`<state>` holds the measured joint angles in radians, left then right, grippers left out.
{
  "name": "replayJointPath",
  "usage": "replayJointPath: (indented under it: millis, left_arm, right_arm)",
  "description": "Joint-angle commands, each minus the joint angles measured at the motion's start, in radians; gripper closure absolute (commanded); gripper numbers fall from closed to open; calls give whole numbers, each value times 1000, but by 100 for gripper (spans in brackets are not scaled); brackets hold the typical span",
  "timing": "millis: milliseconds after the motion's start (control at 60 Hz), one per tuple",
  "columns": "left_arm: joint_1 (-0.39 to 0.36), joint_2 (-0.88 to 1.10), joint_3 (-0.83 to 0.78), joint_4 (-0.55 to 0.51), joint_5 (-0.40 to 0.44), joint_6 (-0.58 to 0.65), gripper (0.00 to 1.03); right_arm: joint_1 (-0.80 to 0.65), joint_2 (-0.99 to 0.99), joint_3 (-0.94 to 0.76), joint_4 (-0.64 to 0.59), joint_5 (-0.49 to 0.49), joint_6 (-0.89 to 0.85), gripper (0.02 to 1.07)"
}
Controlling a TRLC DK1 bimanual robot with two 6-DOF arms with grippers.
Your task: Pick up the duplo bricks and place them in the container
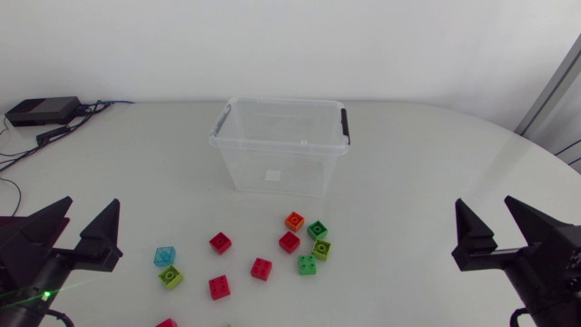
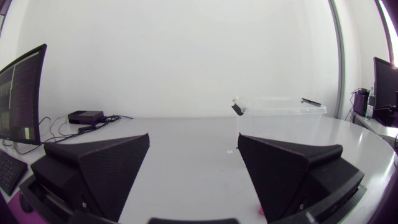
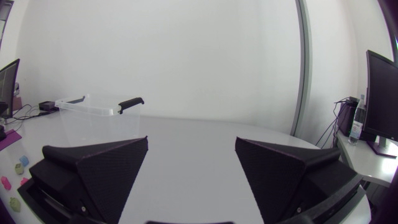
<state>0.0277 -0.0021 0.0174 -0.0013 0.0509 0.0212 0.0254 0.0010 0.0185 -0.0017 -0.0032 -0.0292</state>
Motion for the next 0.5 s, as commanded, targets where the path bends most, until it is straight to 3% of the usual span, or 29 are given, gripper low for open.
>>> replayJointPath:
  millis: [0, 483]
  left_arm:
    - [-6, -9, -17, 9, 1, -23, 4]
    - [5, -10, 24, 38, 3, -35, 5]
  right_arm:
    - [5, -6, -19, -6, -3, 15, 6]
    - [36, -7, -15, 35, -3, 28, 6]
